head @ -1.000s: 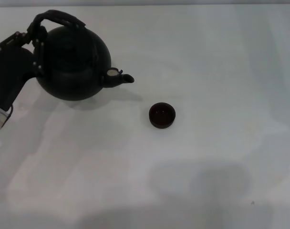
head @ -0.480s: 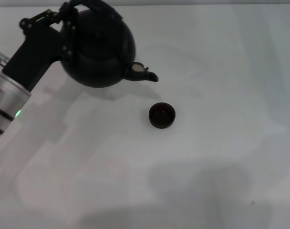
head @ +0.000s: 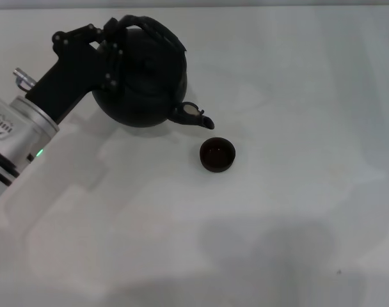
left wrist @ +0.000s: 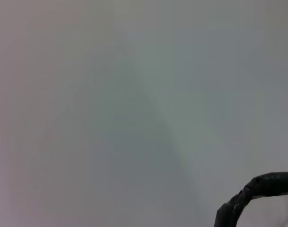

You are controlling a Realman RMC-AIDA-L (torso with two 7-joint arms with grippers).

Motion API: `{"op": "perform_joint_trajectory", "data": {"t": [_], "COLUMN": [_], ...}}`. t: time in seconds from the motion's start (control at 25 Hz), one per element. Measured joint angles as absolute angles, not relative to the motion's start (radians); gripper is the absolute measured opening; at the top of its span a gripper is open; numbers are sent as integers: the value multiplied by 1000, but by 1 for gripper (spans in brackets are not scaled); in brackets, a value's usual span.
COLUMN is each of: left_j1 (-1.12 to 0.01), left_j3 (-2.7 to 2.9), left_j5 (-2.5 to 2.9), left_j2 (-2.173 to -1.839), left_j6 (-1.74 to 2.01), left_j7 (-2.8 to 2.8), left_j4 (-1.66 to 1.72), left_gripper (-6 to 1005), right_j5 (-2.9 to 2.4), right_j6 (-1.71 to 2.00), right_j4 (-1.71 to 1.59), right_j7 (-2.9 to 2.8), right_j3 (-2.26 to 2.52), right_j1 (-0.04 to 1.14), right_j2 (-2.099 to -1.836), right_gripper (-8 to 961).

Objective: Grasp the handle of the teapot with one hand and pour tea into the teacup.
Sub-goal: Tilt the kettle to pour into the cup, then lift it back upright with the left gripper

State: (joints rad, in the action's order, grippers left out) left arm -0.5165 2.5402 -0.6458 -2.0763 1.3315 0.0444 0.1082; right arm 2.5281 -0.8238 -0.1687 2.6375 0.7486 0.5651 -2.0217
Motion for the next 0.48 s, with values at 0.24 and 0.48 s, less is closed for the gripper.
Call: {"op": "perform_joint_trajectory", "data": {"t": [0.24, 0.48], "left_j1": [-535, -551], "left_j3": [2540, 2540], "left_j5": [-613, -580], "left_j2": [-2079, -2079], "left_j6": [1308, 1261], "left_j7": [71, 76], "left_j4": [112, 120], "left_gripper": [115, 115], "right_j5": [2528, 2528], "right_j6": [-824, -824], "right_j4": [-169, -169], "right_j7": [2626, 2626], "right_j3": [749, 749], "right_j1": [568, 571], "right_j2": [-2021, -2020], "right_gripper": [857, 857]}}
